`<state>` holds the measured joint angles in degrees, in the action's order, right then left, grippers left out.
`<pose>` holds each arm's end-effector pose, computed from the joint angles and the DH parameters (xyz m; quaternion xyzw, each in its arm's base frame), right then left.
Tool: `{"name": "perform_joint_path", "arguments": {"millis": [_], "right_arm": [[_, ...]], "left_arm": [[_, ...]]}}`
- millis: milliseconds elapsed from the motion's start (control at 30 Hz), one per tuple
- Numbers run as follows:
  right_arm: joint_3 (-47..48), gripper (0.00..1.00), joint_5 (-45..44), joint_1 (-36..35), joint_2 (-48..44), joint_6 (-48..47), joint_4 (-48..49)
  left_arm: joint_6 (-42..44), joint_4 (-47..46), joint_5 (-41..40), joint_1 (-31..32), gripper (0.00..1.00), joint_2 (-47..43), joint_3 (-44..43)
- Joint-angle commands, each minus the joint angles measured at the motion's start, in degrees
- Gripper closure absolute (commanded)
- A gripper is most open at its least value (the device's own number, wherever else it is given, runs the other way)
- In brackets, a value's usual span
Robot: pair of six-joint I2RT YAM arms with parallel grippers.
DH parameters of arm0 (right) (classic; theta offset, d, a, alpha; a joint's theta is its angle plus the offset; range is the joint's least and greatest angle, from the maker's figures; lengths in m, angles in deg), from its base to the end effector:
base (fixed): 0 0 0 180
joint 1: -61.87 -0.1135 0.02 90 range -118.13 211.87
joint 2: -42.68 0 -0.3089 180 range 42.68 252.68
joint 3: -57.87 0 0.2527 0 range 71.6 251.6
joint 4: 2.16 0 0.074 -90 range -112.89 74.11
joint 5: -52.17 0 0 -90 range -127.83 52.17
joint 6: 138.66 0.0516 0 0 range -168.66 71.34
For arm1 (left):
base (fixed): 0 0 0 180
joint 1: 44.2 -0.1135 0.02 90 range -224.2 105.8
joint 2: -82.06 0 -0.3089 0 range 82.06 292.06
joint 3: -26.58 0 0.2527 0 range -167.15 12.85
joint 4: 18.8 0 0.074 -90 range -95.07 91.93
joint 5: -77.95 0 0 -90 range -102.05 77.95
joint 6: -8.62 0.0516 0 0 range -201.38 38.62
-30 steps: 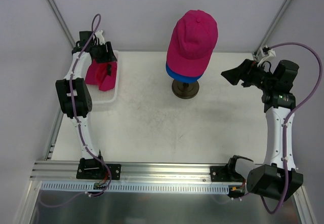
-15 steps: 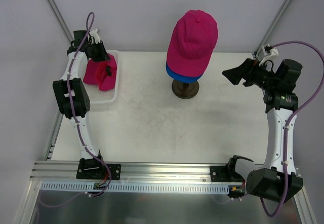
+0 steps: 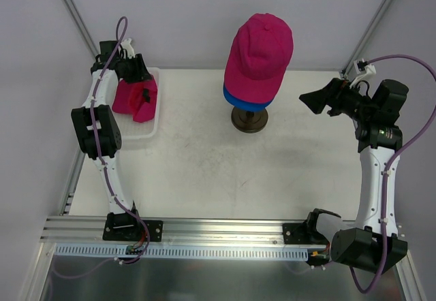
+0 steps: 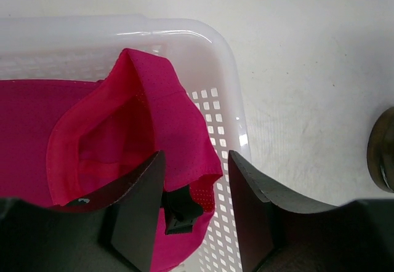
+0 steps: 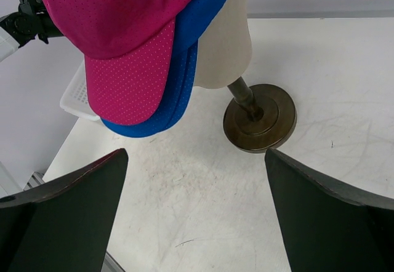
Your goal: Stack the hats
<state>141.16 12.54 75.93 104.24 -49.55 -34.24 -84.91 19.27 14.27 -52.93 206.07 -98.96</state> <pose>0.2161 -0.0131 0.4595 -0.1910 0.7217 0.2486 0.6172 0.5392 0.0597 0.3047 0.0089 0.8756 -0.1833 0.4467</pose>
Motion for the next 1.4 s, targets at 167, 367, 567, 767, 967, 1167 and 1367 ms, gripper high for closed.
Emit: {"name": "perform_joint_path", "arguments": {"millis": [167,367,567,767,967,1167,1367], "right_arm": [[1.4,0.00,1.3,0.4,-1.7,-1.8,-1.5],[2.5,0.00,1.5,0.4,0.0,-0.5,-1.4],[3.4,0.00,1.5,0.3,0.8,0.4,-1.3],[2.9,0.01,1.6,0.3,-0.1,-0.2,-1.3],[3.0,0.00,1.6,0.3,0.8,-0.2,-1.3],[3.5,0.00,1.6,0.3,2.3,0.6,-1.1],[4.3,0.01,0.1,-1.3,1.9,4.0,3.6]], "left_arm": [[0.6,-0.4,-0.1,-0.2,0.54,4.0,-1.3],[0.7,-0.4,-0.7,-0.1,0.64,4.9,-1.8],[0.9,-0.4,-1.1,-0.1,0.59,4.1,-2.8],[1.0,-0.4,-2.7,-0.6,0.34,4.3,-2.3],[-0.3,-0.4,3.1,-0.6,0.41,6.3,-4.1],[-2.5,-0.7,7.6,-0.7,0.73,5.6,-4.9],[-6.2,-1.1,10.9,-2.3,1.00,-0.9,-5.0]]}}
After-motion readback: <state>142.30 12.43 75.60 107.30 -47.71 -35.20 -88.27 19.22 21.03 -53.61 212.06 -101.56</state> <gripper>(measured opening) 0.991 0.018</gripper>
